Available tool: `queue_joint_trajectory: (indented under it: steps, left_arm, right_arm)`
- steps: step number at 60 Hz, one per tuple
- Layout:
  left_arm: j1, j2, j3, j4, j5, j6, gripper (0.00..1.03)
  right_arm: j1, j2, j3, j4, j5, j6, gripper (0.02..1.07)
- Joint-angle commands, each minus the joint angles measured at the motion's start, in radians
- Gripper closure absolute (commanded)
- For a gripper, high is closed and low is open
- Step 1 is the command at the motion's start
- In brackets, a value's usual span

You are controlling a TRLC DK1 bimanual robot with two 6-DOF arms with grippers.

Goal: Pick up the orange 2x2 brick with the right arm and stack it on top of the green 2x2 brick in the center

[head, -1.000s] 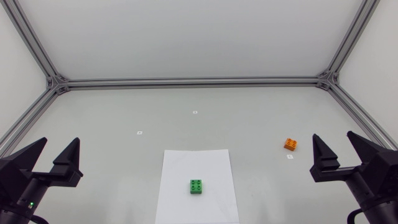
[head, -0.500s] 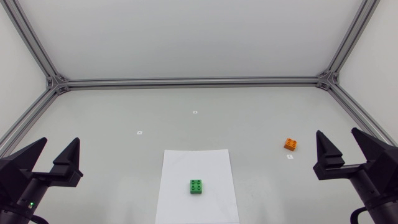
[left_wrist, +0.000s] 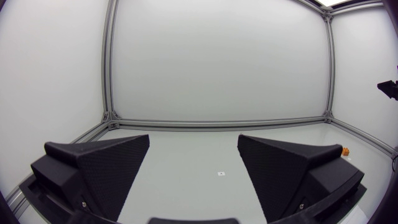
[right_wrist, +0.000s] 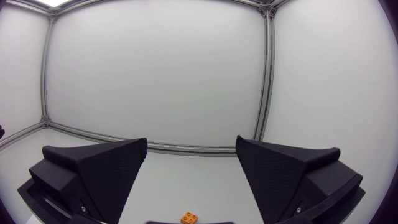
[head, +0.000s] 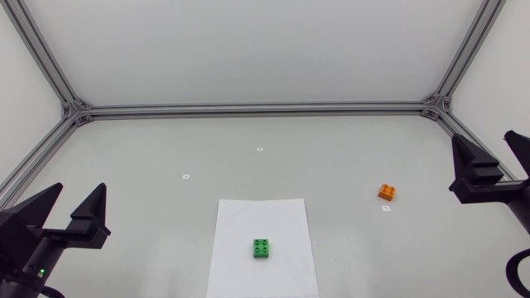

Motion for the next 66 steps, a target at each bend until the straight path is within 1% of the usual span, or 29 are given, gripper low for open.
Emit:
queue_joint_trajectory:
  steps: [1,17,26,43,46,55,61,66]
  left_arm:
    - [0.001,-0.008,-0.041,-0.015,0.004,0.013,0.04]
    - [0.003,-0.008,-0.041,-0.015,0.004,0.013,0.04]
    - [0.003,-0.008,-0.041,-0.015,0.004,0.013,0.04]
    - [0.003,-0.008,-0.041,-0.015,0.004,0.013,0.04]
    - [0.003,-0.008,-0.041,-0.015,0.004,0.013,0.04]
    - [0.003,-0.008,-0.041,-0.014,0.004,0.013,0.04]
    - [0.003,-0.008,-0.041,-0.015,0.004,0.013,0.04]
    - [0.003,-0.008,-0.041,-0.015,0.004,0.013,0.04]
  right_arm:
    - [-0.019,0.072,0.066,-0.023,0.008,-0.006,0.06]
    - [-0.040,0.251,0.207,-0.094,0.004,0.000,0.06]
    - [-0.045,0.391,0.297,-0.158,-0.027,-0.004,0.06]
    - [-0.059,0.529,0.379,-0.204,-0.041,-0.011,0.06]
    - [-0.065,0.561,0.402,-0.229,-0.041,-0.011,0.06]
    - [-0.078,0.649,0.466,-0.305,-0.055,-0.086,0.06]
    - [-0.078,0.698,0.489,-0.322,-0.056,-0.095,0.06]
    - [-0.080,0.752,0.523,-0.365,-0.053,-0.100,0.06]
